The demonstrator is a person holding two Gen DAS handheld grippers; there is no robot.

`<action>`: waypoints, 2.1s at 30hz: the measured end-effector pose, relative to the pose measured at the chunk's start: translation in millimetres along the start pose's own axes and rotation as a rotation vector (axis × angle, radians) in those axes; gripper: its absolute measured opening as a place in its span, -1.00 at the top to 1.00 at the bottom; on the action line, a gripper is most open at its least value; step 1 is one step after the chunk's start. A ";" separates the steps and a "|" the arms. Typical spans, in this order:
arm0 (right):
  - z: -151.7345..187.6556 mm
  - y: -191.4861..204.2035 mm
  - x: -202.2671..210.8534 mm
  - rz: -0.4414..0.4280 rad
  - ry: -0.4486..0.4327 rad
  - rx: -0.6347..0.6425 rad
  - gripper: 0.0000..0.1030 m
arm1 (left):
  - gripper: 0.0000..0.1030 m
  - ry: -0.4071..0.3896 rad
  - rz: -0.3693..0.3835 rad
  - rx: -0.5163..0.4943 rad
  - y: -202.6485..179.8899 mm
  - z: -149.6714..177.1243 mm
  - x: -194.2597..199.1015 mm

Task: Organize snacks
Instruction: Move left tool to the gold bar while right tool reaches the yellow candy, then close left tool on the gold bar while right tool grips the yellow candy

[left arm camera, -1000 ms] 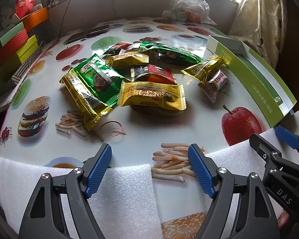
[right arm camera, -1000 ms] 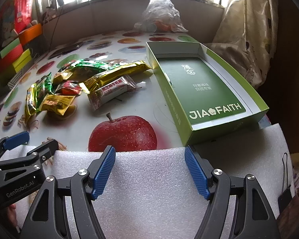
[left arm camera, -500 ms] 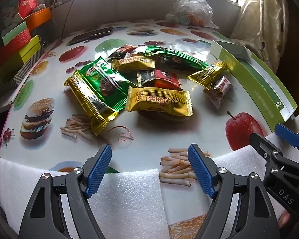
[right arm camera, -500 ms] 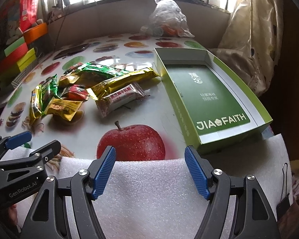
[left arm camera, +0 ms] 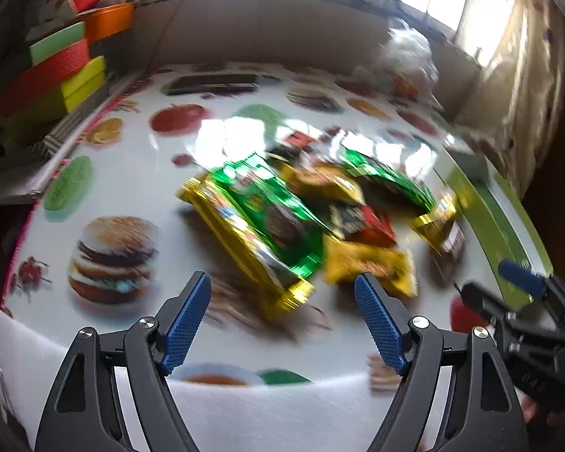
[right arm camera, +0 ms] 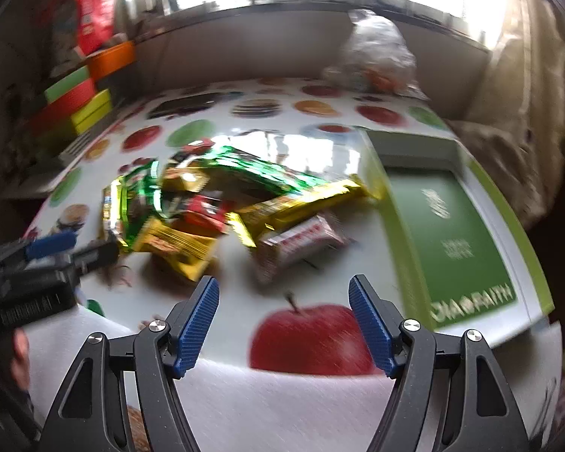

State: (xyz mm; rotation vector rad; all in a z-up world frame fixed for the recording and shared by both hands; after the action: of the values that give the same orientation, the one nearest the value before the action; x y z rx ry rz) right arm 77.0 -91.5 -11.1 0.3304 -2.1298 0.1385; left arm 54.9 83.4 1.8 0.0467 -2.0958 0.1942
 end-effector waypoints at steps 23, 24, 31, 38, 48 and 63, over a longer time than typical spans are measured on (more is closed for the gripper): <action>-32.7 76.9 -63.8 -0.142 0.137 0.354 -0.24 | -0.54 0.114 0.016 0.148 49.5 -28.8 -40.3; -33.1 77.0 -65.2 -0.141 0.138 0.355 -0.22 | -0.53 0.117 0.019 0.154 49.8 -29.5 -41.7; -33.5 75.1 -68.2 -0.153 0.141 0.336 0.07 | -0.33 0.124 0.033 0.174 50.6 -32.4 -48.1; -33.4 72.6 -66.5 -0.172 0.134 0.304 0.28 | 0.21 0.127 0.054 0.164 45.1 -32.6 -51.0; -32.5 70.9 -63.7 -0.186 0.130 0.269 0.33 | 0.46 0.121 0.058 0.136 42.9 -32.0 -49.7; -32.0 68.4 -45.4 -0.196 0.088 0.219 0.50 | 0.53 0.089 0.068 0.080 35.7 -30.3 -30.0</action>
State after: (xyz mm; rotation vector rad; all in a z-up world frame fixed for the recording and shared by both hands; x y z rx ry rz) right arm 106.6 -10.6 -29.5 0.6475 -1.9867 0.2679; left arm 92.0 122.1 -13.2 0.0149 -2.0023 0.3158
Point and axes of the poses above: each gripper's, at about its wrist camera, not at the fingertips, and x roughly against the way its jaws point, y to its left, z to its underside, the point moved 5 cm from there along -x, roughly the way its jaws point, and after that the axes turned 8 degrees about y, right-handed, at the moved point
